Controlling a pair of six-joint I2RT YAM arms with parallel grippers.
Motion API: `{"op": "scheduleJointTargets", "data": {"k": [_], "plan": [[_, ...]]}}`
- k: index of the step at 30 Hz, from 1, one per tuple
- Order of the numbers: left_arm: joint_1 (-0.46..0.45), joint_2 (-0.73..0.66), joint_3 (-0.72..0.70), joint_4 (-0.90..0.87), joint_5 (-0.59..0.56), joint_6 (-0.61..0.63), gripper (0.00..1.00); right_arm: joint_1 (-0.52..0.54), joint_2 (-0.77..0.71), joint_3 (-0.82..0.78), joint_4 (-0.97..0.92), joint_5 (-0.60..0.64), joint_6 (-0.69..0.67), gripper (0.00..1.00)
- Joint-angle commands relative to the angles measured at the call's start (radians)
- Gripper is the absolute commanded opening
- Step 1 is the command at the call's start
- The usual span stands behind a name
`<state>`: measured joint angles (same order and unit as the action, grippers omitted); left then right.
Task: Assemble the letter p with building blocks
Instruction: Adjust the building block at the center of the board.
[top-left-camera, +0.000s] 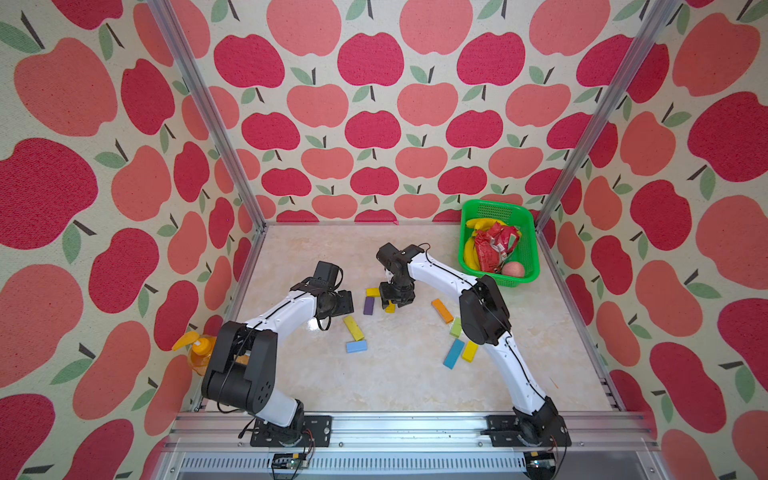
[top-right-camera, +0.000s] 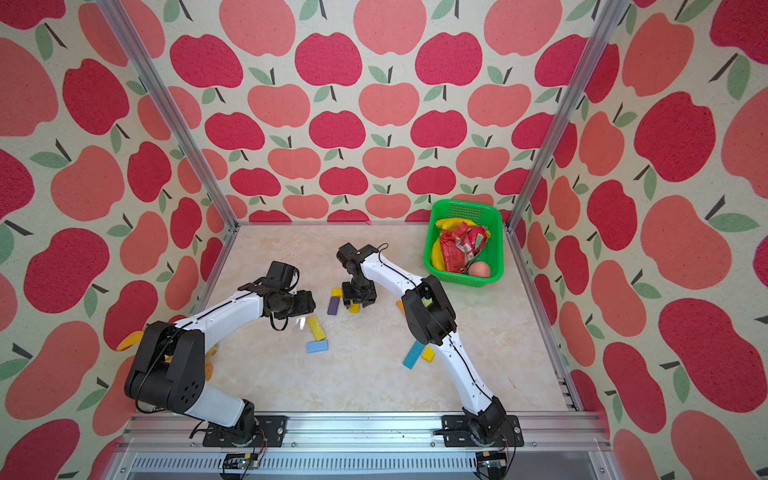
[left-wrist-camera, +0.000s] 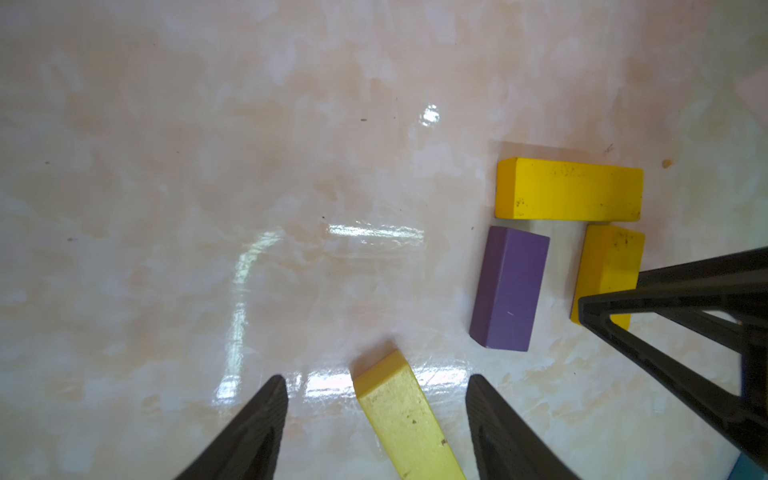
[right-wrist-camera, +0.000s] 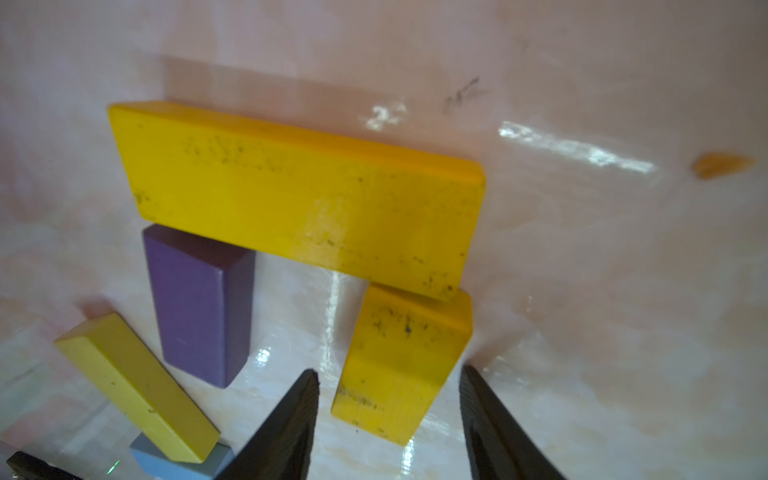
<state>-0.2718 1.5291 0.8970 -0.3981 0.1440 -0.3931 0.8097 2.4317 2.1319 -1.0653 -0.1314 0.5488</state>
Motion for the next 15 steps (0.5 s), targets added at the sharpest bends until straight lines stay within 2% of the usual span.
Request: {"op": "scheduleJointTargets", "data": {"k": [1, 15], "plan": [[0.006, -0.013, -0.016, 0.02, 0.02, 0.02, 0.71, 0.003, 0.026, 0.031, -0.039, 0.015, 0.01, 0.56], [0.006, 0.012, -0.016, 0.022, 0.022, 0.019, 0.71, 0.006, 0.054, 0.061, -0.065, 0.009, -0.036, 0.49]]}}
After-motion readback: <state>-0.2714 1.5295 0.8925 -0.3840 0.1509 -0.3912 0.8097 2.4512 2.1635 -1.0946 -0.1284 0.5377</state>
